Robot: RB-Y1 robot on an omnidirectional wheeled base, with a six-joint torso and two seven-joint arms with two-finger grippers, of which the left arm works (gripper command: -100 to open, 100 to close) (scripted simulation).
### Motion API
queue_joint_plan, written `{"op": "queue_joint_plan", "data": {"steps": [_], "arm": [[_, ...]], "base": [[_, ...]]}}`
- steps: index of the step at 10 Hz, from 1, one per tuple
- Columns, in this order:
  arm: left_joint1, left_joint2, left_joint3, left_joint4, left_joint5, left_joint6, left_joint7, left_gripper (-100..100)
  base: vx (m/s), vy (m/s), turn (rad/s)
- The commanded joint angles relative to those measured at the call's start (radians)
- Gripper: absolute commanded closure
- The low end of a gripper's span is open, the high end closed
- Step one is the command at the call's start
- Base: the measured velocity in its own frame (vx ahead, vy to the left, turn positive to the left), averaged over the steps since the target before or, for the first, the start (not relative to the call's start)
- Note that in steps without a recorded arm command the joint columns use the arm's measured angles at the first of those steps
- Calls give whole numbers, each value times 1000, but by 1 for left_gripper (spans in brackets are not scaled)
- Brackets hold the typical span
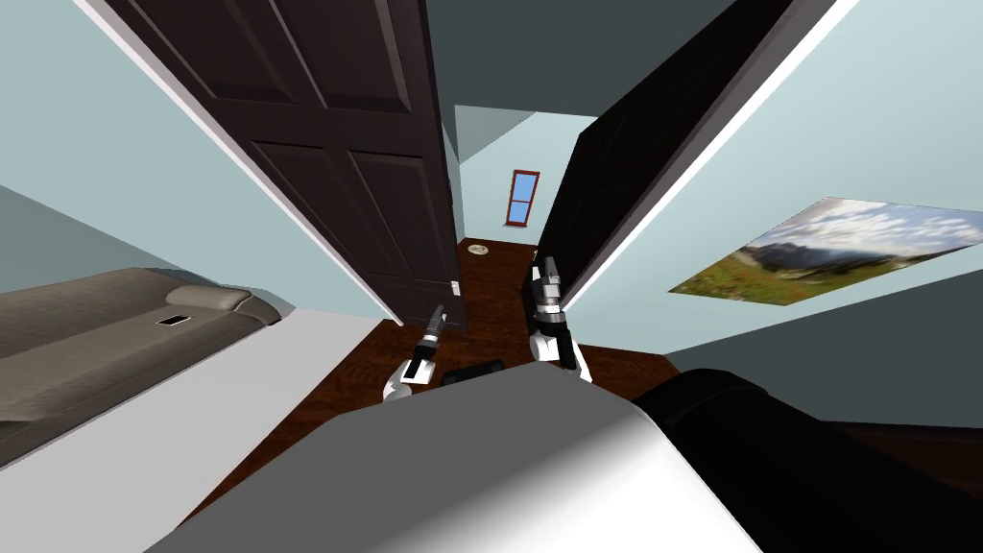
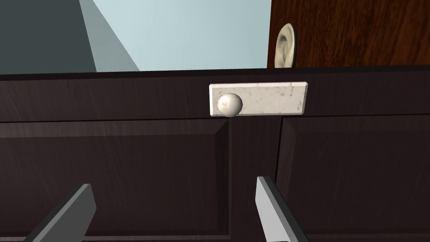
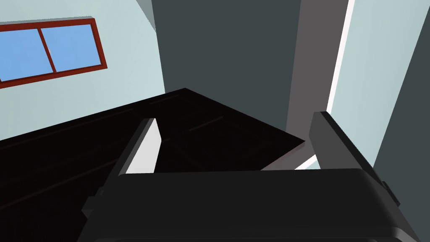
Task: Push the door open
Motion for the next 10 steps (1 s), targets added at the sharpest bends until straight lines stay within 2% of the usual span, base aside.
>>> {"op": "queue_joint_plan", "data": {"steps": [1, 8, 10], "arm": [[-15, -2, -5, 36, 1, -7, 5, -100], [-57, -6, -20, 141, 5, -28, 19, -100], [-75, -8, -26, 185, 6, -36, 26, -100]], "base": [[87, 25, -1], [87, 18, 0], [121, 16, 0]]}}
